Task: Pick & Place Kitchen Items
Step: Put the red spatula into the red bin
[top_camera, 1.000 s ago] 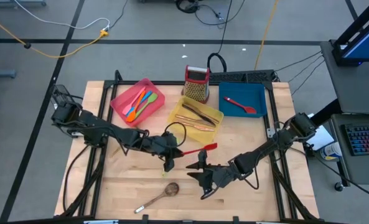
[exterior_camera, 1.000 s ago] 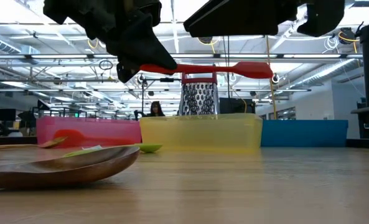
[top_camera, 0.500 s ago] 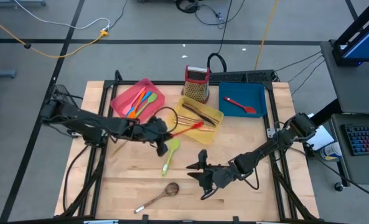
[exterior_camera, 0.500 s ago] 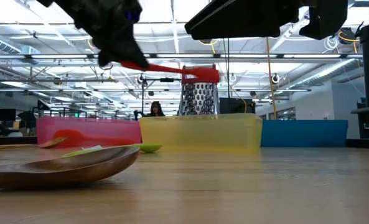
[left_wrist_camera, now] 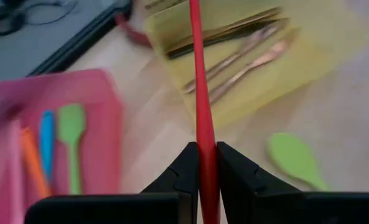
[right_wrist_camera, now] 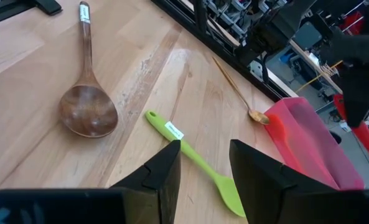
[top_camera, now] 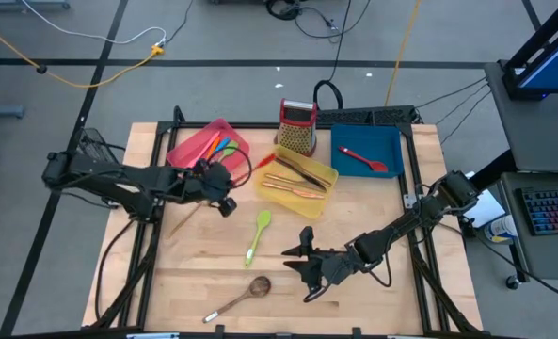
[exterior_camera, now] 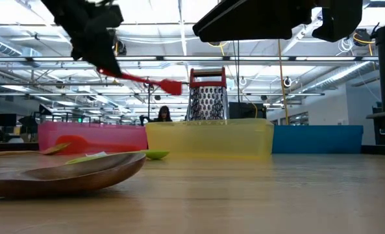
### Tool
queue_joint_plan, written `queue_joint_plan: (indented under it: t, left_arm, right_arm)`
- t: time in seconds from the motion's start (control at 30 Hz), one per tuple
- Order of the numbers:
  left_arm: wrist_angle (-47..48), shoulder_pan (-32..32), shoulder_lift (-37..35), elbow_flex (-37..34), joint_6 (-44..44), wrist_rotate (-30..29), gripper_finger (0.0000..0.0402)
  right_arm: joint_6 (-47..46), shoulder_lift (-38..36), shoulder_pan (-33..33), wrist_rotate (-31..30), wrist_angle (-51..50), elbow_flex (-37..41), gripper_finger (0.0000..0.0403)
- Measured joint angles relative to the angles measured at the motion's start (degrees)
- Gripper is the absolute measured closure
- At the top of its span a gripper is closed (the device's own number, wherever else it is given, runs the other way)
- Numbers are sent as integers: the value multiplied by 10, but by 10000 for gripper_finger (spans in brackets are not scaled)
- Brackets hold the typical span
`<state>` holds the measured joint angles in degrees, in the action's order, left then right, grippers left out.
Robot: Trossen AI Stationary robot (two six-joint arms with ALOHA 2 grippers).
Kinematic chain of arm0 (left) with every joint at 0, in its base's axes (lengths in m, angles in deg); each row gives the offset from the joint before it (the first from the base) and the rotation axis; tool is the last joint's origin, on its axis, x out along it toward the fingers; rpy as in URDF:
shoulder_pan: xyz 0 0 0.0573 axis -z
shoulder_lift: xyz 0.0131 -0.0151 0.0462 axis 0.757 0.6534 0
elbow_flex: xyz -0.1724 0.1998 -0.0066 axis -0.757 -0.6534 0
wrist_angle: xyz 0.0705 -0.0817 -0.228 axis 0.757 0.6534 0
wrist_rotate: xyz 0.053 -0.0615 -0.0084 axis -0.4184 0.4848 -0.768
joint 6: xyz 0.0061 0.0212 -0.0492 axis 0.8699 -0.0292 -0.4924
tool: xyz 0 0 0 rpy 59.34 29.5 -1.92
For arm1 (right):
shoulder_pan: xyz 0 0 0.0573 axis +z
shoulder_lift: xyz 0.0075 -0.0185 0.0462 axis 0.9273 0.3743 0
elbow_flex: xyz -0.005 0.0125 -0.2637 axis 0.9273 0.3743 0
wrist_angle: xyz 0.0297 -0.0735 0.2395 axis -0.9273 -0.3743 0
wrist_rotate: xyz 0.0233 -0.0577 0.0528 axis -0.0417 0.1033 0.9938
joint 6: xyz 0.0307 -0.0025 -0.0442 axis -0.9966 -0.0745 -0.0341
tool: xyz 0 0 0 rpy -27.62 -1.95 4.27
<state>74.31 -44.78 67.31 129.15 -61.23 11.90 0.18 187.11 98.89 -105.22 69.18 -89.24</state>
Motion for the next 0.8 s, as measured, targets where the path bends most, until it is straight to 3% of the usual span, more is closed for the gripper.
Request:
queue_joint_plan:
  t: [0.23,0.8]
  left_arm:
    - [123,-40,-3,0,-41,-26,366]
    - [223,-138,-3,0,-51,-37,358]
  right_arm:
    - [-6,0,0,0,1,0,273]
    - [-15,0,0,1,0,0,273]
